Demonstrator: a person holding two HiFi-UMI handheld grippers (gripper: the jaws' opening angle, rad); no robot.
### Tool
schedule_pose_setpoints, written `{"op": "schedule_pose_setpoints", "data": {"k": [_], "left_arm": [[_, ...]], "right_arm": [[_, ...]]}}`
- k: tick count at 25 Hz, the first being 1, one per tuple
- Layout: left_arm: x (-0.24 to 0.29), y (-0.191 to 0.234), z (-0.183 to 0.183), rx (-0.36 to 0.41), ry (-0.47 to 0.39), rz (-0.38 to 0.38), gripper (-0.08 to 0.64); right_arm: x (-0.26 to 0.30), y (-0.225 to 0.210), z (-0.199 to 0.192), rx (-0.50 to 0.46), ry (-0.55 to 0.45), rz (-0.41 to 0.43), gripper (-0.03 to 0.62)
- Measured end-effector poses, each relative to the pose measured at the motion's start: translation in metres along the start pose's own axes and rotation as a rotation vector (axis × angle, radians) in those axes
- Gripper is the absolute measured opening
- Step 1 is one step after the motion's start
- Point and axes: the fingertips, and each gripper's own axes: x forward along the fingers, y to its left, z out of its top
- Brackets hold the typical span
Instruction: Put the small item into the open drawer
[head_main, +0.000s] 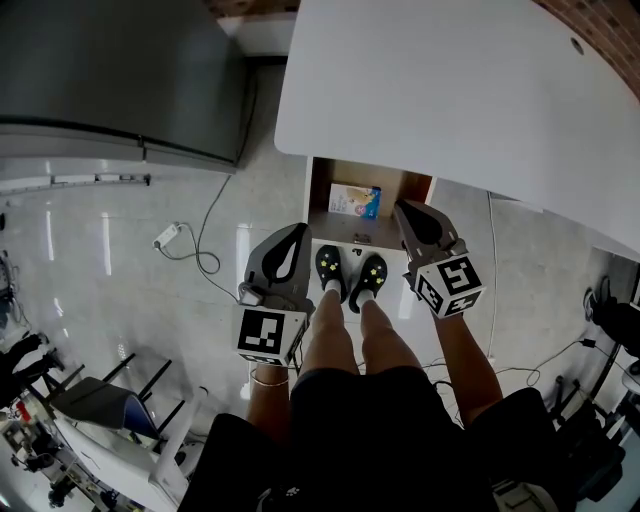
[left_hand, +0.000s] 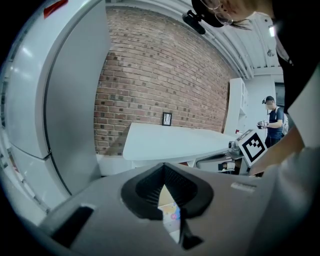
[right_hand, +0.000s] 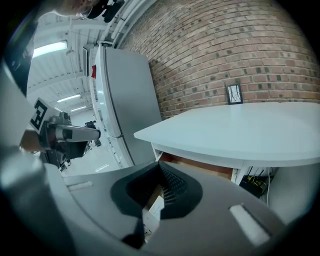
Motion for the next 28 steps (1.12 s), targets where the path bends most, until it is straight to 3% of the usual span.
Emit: {"op": "schedule_pose_setpoints", "data": {"k": [10,28], "left_arm": [[-0.002,-0.018,0.031,0.047,-0.014,-0.047,-0.003],[-0.015,-0.039,0.069,0.086,-0.029,-0.064,-0.003]], "right_arm": [[-0.032,0.004,0.038,0.055,-0.083,-0.028,0.012],[-0.071,0.011,0.09,0.044,-0.154,-0.026,0.012]]}}
